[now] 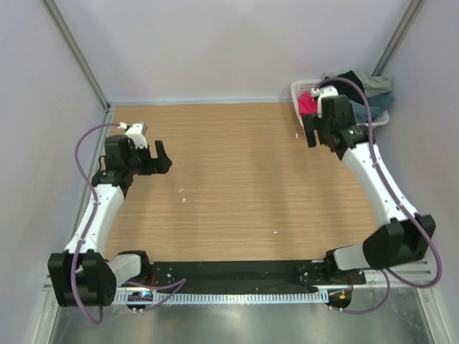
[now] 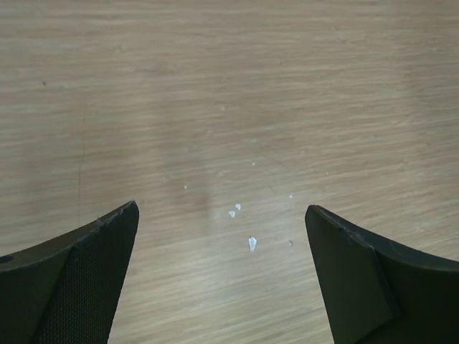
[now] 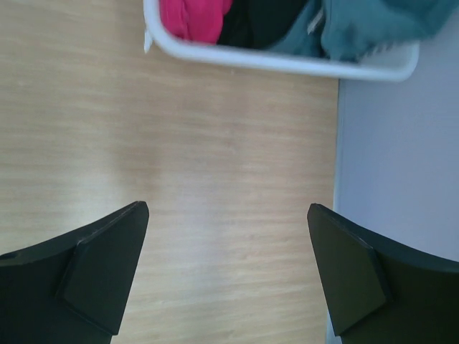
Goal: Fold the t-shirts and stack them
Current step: Grab the tshirt from the pile
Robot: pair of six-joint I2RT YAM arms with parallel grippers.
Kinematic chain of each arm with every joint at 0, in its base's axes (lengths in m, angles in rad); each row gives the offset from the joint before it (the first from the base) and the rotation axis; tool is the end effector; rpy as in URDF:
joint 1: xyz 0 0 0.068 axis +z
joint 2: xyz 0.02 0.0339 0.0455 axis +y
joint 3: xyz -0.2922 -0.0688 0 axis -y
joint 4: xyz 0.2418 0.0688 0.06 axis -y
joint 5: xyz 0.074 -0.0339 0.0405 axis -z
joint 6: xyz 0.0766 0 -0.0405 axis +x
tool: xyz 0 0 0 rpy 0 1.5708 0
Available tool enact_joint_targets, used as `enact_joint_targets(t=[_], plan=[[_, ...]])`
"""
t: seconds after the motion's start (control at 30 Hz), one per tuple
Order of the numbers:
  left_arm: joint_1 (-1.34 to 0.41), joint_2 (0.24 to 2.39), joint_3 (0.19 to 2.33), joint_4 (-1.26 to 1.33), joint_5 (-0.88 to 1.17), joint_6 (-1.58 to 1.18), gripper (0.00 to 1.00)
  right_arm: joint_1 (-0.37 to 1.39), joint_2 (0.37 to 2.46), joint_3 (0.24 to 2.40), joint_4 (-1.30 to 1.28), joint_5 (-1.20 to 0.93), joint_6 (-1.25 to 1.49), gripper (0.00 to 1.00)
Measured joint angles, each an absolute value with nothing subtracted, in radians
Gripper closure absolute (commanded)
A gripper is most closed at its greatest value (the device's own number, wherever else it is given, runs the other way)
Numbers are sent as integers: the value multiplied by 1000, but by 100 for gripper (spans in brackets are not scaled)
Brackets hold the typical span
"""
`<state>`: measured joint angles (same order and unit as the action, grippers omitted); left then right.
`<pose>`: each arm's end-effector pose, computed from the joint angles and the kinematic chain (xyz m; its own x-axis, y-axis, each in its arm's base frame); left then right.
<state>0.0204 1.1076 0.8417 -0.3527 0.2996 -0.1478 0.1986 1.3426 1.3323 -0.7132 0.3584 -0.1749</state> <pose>0.2588 -0.0173 0.2839 -0.6060 -0.1531 -0.7806 0.1331 0.9480 -0.2893 0.3048 0.0339 0.3592 -0.6518 -0.2974 -0.6976 -0.0411 0.9324 -0.3591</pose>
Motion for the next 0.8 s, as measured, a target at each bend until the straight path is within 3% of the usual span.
enact_joint_targets(t=[0.23,0.43,0.8], plan=[[50,1433,1171,-521,289,-123,0,199,1735,1772,-682,313,-265,0],[125,1621,1211,-625,299,-181,0,183,2088,2151,-735,272,-259,0],[124,1698,1433,-690,279,-139,2,126,2197,2136,-712,275,-241,3]])
